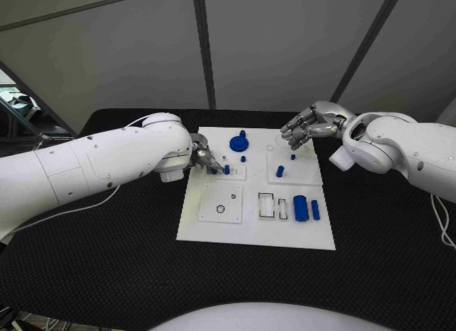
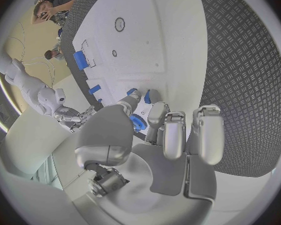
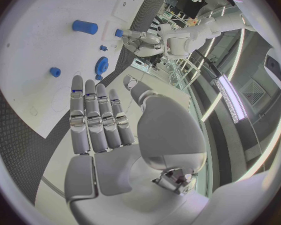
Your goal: Assemble the parts on the task board
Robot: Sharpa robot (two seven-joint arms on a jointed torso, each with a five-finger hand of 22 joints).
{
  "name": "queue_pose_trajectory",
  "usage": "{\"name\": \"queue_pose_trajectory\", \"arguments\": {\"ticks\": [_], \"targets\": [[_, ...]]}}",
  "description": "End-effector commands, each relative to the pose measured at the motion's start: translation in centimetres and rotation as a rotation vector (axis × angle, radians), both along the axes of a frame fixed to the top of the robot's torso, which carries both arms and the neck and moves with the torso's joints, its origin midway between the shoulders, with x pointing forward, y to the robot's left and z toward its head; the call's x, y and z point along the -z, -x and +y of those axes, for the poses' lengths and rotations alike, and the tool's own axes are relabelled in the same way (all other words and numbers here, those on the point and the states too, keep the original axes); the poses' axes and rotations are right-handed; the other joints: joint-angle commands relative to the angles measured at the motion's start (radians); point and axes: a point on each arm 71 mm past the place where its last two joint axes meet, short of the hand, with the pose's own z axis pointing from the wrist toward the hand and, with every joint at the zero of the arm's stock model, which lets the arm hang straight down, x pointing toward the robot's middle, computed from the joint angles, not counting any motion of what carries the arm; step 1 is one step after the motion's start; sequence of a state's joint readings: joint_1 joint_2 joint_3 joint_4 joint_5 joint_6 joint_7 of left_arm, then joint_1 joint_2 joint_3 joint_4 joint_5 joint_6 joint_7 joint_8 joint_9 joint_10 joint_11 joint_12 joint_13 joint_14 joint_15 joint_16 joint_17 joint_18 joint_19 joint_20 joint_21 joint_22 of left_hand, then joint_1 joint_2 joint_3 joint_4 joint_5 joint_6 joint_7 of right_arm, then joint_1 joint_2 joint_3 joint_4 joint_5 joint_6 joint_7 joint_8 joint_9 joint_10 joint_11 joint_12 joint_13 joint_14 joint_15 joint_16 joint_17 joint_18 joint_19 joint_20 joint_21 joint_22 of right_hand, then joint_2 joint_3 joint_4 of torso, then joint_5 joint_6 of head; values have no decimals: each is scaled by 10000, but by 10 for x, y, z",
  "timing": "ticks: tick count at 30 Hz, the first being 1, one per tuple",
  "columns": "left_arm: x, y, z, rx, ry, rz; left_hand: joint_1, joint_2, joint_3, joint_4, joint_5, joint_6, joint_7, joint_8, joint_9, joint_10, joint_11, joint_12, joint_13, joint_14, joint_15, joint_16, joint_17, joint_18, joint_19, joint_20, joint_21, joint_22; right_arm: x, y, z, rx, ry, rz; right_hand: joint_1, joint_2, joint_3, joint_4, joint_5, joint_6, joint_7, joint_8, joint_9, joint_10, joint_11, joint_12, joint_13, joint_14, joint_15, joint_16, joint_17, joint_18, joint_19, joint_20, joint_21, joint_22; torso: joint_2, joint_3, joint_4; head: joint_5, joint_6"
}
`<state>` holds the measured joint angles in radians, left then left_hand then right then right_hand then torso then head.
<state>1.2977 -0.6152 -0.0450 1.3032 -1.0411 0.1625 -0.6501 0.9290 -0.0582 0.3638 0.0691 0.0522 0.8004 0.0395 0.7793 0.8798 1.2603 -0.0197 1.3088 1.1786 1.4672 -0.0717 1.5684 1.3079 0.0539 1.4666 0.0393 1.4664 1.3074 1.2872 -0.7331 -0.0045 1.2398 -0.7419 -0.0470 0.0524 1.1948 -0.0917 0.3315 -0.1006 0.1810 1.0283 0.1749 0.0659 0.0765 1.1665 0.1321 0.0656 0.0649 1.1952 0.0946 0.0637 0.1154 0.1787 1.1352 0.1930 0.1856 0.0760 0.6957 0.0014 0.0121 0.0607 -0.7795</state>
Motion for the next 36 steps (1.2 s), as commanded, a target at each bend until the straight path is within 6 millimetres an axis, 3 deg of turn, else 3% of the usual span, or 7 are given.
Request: {"name": "queue_pose_trajectory", "arguments": {"ticks": [1, 15, 25, 29, 30, 33, 36], "targets": [[-1, -1, 2, -110, 102, -174, 22, -110, -83, 80, -40, 67, 3, 74, -8, -6, -32, 38, 8, 1036, -79, 24, 2629, -291, 663, -86, 52, 2060, -2, 0, 1, -70, -51, -60, -25, 59, -59, -23, 40, -41, 50, -22, -2, -37, 1, -15, 15, -46, -6, -9, -9, 38, 78, 21, -67, -9, 1, -4, 0, -4, 6], [-10, -5, 1, -197, 856, -692, 175, -370, -379, 523, -38, 41, -20, 114, -30, -74, -57, -8, -79, 1036, -111, 24, 2629, -264, 626, -121, -68, 1996, -2, 0, 1, -87, -55, -61, -25, 59, -59, -23, 40, -41, 50, -22, -2, -37, 1, -15, 15, -46, -6, -9, -9, 38, 78, 21, -67, -9, 0, 0, -1, -8, 20], [-22, -13, 7, -658, 1796, -1290, 676, -554, -574, 1168, -38, -277, 120, -153, -276, -761, 62, -510, -731, 913, -18, -166, 2412, -101, 348, -60, -809, 1586, -2, 0, 1, -72, -52, -63, -25, 59, -59, -23, 40, -41, 50, -22, -2, -37, 1, -15, 15, -46, -6, -9, -9, 38, 78, 21, -67, -9, -6, 3, 8, -46, 3], [-35, -18, 10, -760, 2552, -2141, 1443, -390, -415, 1099, -23, -762, 410, -755, -781, -2444, 307, -1853, -2375, -55, 192, -1618, 903, 398, -641, 108, -3271, 198, -2, -1, 0, -46, -53, -77, -24, 60, -59, -24, 40, -41, 50, -22, -2, -37, 1, -15, 15, -46, -6, -9, -9, 38, 78, 21, -68, -9, -13, 10, 9, -65, 22], [-38, -19, 9, -675, 2777, -2374, 1747, -322, -311, 948, -59, -877, 550, -1088, -1097, -3367, 512, -2676, -3291, -485, 235, -2280, 312, 584, -1111, 198, -4401, -458, -2, -1, 0, -39, -55, -86, -24, 64, -63, -26, 41, -41, 50, -21, -2, -39, 1, -15, 15, -47, -5, -10, -15, 38, 83, 21, -77, -15, -16, 13, 10, -73, 30], [-46, -22, 2, -172, 3457, -3002, 2789, -272, 195, 314, 12, -1074, 719, -1878, -1889, -4184, 618, -3824, -4257, -1984, 436, -4696, -1788, 1178, -2610, 397, -8219, -2763, -2, -1, 0, -18, -77, -138, -22, 65, -63, -27, 42, -40, 49, -21, -1, -39, 1, -15, 15, -46, -5, -10, -15, 38, 84, 21, -77, -16, -7, 8, -4, -93, 83], [-50, -22, -10, 609, 4127, -3529, 3576, -460, 745, -321, 51, -1099, 954, -2692, -2800, -4634, 862, -5053, -5315, -3996, 714, -7318, -3894, 1241, -3435, 620, -9877, -3861, -3, -1, 0, -9, -119, -224, 31, 121, -29, -55, 56, 60, 11, 19, 21, -14, -23, -5, 18, -26, -21, -4, -27, 42, 116, 10, -92, -27, -2, 9, -20, -107, 125]]}}
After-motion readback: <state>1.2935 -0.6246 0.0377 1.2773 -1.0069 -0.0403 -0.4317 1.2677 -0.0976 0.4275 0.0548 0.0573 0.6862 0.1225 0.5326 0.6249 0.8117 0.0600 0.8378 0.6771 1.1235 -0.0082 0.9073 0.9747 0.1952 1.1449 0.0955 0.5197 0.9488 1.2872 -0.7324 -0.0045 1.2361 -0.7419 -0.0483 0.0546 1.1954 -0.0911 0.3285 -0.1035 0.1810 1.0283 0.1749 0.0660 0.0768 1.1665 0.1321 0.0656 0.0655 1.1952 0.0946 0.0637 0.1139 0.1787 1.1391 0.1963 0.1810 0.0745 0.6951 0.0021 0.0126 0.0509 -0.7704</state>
